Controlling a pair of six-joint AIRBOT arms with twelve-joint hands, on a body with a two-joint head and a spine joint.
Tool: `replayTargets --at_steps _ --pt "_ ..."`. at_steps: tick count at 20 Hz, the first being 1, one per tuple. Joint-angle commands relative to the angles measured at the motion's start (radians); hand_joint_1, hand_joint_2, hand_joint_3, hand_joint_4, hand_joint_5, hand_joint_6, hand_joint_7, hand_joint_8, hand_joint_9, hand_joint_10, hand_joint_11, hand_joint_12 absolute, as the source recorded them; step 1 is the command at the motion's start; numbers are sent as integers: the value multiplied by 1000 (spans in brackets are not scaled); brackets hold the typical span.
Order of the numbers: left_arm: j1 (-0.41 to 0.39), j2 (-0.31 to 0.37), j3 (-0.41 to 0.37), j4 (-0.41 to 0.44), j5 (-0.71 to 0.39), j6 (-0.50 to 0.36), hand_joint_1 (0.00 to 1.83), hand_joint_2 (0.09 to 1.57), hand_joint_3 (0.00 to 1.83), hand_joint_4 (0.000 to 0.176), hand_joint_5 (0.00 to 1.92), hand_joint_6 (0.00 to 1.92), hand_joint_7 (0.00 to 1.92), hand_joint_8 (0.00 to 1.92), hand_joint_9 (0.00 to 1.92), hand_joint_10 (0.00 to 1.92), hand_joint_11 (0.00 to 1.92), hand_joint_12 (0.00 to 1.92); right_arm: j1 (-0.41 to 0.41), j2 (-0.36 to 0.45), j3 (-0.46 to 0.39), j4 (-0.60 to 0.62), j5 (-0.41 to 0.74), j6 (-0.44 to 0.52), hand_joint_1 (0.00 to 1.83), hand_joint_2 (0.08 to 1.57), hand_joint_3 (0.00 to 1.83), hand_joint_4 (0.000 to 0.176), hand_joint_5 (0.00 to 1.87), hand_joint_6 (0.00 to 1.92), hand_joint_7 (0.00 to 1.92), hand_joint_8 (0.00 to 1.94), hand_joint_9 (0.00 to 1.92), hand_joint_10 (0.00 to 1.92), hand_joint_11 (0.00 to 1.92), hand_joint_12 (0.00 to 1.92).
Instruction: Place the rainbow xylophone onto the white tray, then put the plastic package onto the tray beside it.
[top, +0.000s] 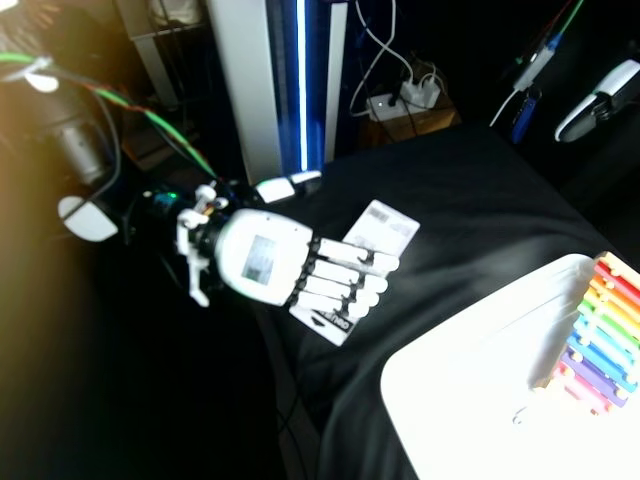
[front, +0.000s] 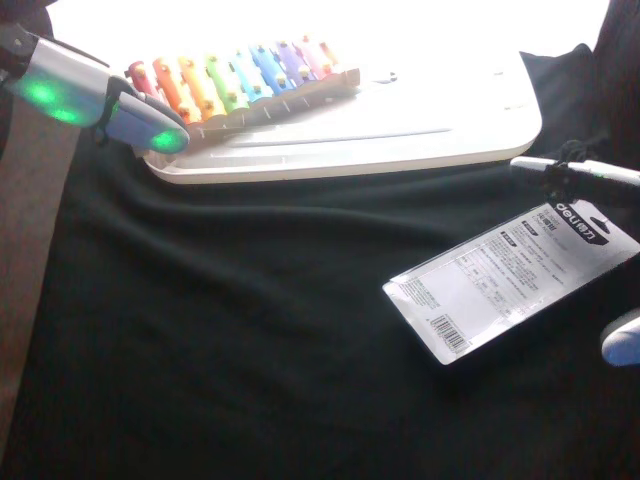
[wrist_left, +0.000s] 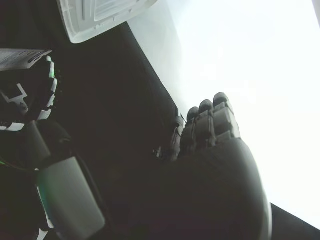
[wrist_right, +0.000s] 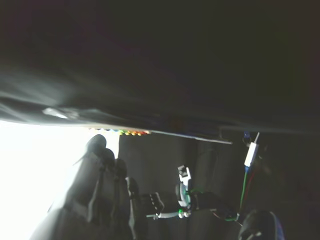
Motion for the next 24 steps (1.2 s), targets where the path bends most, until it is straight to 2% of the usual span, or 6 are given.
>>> replayTargets --at_steps 1,4,7,13,17,24 --pt "-17 -3 2 -29 -99 1 780 693 0 89 0 0 0 0 0 0 0 0 15 -2 3 37 92 10 690 687 6 82 0 0 75 1 83 2 135 99" --pt "-17 -3 0 -25 -99 1 735 676 0 88 0 0 0 0 0 0 0 0 16 -7 11 34 79 10 692 681 2 62 0 0 79 3 85 2 129 99" --pt "-17 -3 0 -23 -98 0 741 681 0 66 0 0 0 0 0 0 0 0 16 -17 21 25 69 22 729 674 0 11 7 2 115 12 126 15 148 114" --pt "-17 -2 -1 -15 -92 0 739 679 0 67 0 0 0 0 0 0 0 0 31 -48 63 -10 35 66 662 683 0 15 43 6 198 7 226 16 234 191" --pt "-17 -2 -3 -8 -93 0 713 668 0 72 0 0 0 0 0 0 0 0 40 -51 75 -16 13 66 627 683 0 47 36 3 214 9 279 24 300 226" --pt "-17 -2 -5 -7 -97 0 789 692 4 56 0 0 0 0 0 0 0 0 41 -56 91 -18 -8 73 718 716 0 11 49 1 289 9 334 12 350 236"
